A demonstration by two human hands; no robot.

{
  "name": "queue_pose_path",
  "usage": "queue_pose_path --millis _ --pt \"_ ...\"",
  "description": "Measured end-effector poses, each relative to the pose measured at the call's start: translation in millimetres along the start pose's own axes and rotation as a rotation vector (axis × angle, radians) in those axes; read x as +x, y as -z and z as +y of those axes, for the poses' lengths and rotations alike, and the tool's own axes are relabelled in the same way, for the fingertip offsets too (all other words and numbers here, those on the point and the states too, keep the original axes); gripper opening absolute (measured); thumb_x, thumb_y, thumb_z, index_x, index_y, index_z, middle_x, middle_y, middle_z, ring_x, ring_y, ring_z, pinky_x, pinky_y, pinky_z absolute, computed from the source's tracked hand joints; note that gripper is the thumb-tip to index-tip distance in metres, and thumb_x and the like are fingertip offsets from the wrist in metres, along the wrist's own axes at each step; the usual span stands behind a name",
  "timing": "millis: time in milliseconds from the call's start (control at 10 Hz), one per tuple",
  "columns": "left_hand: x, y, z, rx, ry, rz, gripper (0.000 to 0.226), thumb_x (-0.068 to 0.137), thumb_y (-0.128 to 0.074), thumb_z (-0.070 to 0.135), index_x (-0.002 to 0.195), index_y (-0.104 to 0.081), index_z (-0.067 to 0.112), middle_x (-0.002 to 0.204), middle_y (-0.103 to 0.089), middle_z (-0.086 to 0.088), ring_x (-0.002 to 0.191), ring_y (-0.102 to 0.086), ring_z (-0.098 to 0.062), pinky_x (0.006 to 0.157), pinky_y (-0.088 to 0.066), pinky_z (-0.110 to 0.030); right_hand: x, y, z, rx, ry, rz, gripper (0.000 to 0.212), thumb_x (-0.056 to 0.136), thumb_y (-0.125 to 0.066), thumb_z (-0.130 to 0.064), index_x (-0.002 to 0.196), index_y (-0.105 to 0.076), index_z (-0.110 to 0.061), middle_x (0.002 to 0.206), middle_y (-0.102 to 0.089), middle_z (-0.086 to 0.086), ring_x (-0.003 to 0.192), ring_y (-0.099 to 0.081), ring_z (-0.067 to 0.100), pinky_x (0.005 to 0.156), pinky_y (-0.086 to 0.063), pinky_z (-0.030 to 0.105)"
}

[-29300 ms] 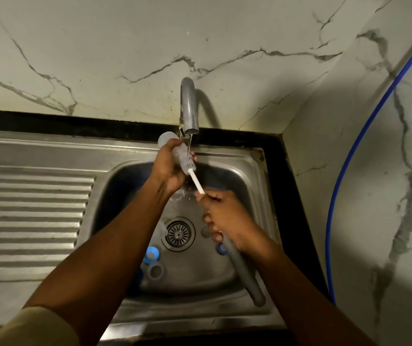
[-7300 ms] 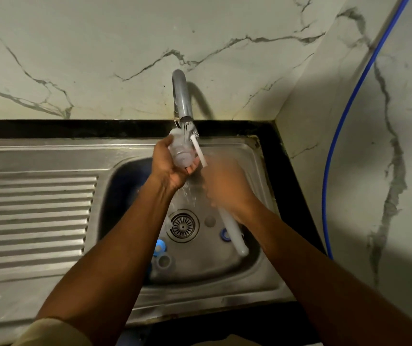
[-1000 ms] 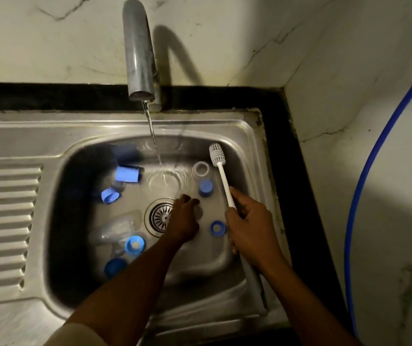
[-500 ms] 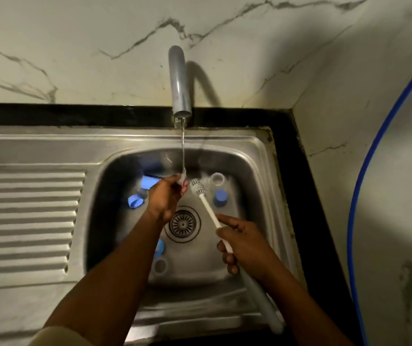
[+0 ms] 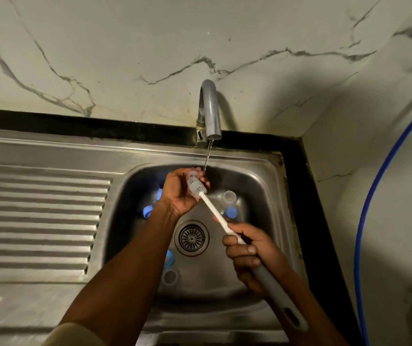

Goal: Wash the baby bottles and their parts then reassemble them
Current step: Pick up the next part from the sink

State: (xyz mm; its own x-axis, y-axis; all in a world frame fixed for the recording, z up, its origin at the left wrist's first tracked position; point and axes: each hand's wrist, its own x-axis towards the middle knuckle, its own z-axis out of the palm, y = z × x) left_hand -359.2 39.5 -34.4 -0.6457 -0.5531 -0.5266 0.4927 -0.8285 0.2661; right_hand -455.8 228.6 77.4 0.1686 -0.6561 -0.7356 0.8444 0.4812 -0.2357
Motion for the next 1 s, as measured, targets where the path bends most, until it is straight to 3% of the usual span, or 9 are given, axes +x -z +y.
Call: queue_pose_path --millis 100,200,400,500,600,700,800,900,1000 --pt "3.9 2.5 -5.8 0.033 -0.01 -0.023 0.022 0.086 -0.053 0.014 0.1 -0.062 0.001 0.089 -0.064 -0.014 0.081 -0.062 -0.025 0.078 -0.062 -0.041 -3.3 4.6 -9.9 0.068 0.009 -0.026 0.011 0.087 -0.058 -0.012 0.093 -0.052 -0.005 0.055 -0.044 0.001 0.027 -0.033 0.004 0.023 -0.025 0.011" --pt "2.5 -8.7 -16.6 -0.012 0.009 -0.135 0.027 0.101 -0.044 0.018 0.113 -0.059 -0.002 0.104 -0.069 -0.017 0.094 -0.07 -0.029 0.094 -0.055 -0.048 0.9 14.4 -15.3 0.115 0.003 -0.148 0.049 0.058 -0.089 0.003 0.098 -0.061 -0.001 0.062 -0.047 0.004 0.03 -0.039 0.005 0.023 -0.031 0.016" --pt "-5.5 -31.5 -19.8 -0.307 -0.03 -0.212 0.04 0.098 -0.047 0.014 0.128 -0.055 -0.01 0.123 -0.063 -0.027 0.102 -0.07 -0.038 0.093 -0.053 -0.058 8.8 27.7 -3.0 0.401 -0.069 -0.406 0.049 0.077 -0.077 0.008 0.121 -0.057 0.002 0.067 -0.052 0.012 0.035 -0.05 0.016 0.026 -0.04 0.024" --pt "-11.6 -36.9 -20.9 -0.197 -0.04 -0.208 0.028 0.102 -0.046 0.019 0.115 -0.06 -0.002 0.115 -0.066 -0.018 0.1 -0.071 -0.031 0.093 -0.054 -0.059 8.8 27.1 -7.8 0.46 -0.145 -0.467 0.023 0.088 -0.066 -0.002 0.108 -0.062 0.009 0.067 -0.052 0.013 0.036 -0.051 0.017 0.027 -0.042 0.026" --pt "-16.9 -34.4 -11.8 0.029 -0.031 -0.125 0.026 0.106 -0.041 0.021 0.106 -0.06 0.002 0.101 -0.067 -0.013 0.096 -0.068 -0.024 0.09 -0.055 -0.058 2.3 16.4 -19.3 -0.301 0.116 -0.035 0.029 0.08 -0.079 -0.013 0.105 -0.066 -0.006 0.065 -0.045 0.003 0.034 -0.04 0.007 0.028 -0.033 0.019" --pt "-17.3 -39.3 -10.5 0.311 -0.052 0.065 0.023 0.106 -0.042 0.016 0.103 -0.061 0.003 0.085 -0.069 -0.013 0.086 -0.064 -0.022 0.078 -0.061 -0.05 5.7 18.0 -8.4 -1.519 0.614 0.526 0.03 0.103 -0.049 -0.029 0.13 -0.062 -0.029 0.068 -0.051 -0.008 0.051 -0.049 0.006 0.052 -0.042 0.025" --pt "-15.8 -42.4 -10.3 0.431 -0.098 0.187 0.014 0.104 -0.048 0.013 0.101 -0.059 0.006 0.087 -0.066 -0.013 0.08 -0.066 -0.024 0.07 -0.062 -0.044 7.9 17.9 0.7 -1.659 0.73 0.501 0.036 0.103 -0.045 -0.031 0.138 -0.054 -0.035 0.076 -0.055 -0.007 0.059 -0.056 0.013 0.058 -0.053 0.031" --pt "-22.5 -34.8 4.5 0.237 -0.007 -0.043 0.017 0.103 -0.049 0.017 0.104 -0.061 0.005 0.093 -0.067 -0.012 0.089 -0.067 -0.023 0.088 -0.058 -0.048 -3.4 13.9 -11.0 -0.864 0.487 0.235 0.029 0.101 -0.055 -0.013 0.127 -0.065 -0.019 0.063 -0.05 0.003 0.037 -0.039 0.007 0.032 -0.034 0.019" --pt "-20.9 -34.7 4.9 0.03 0.075 -0.177 0.038 0.105 -0.041 0.033 0.111 -0.064 0.003 0.106 -0.068 -0.01 0.102 -0.068 -0.026 0.095 -0.054 -0.056 -15.4 9.3 -14.9 -0.183 0.17 -0.027 0.035 0.097 -0.052 -0.018 0.131 -0.055 -0.01 0.065 -0.044 0.001 0.031 -0.033 0.002 0.025 -0.025 0.013"
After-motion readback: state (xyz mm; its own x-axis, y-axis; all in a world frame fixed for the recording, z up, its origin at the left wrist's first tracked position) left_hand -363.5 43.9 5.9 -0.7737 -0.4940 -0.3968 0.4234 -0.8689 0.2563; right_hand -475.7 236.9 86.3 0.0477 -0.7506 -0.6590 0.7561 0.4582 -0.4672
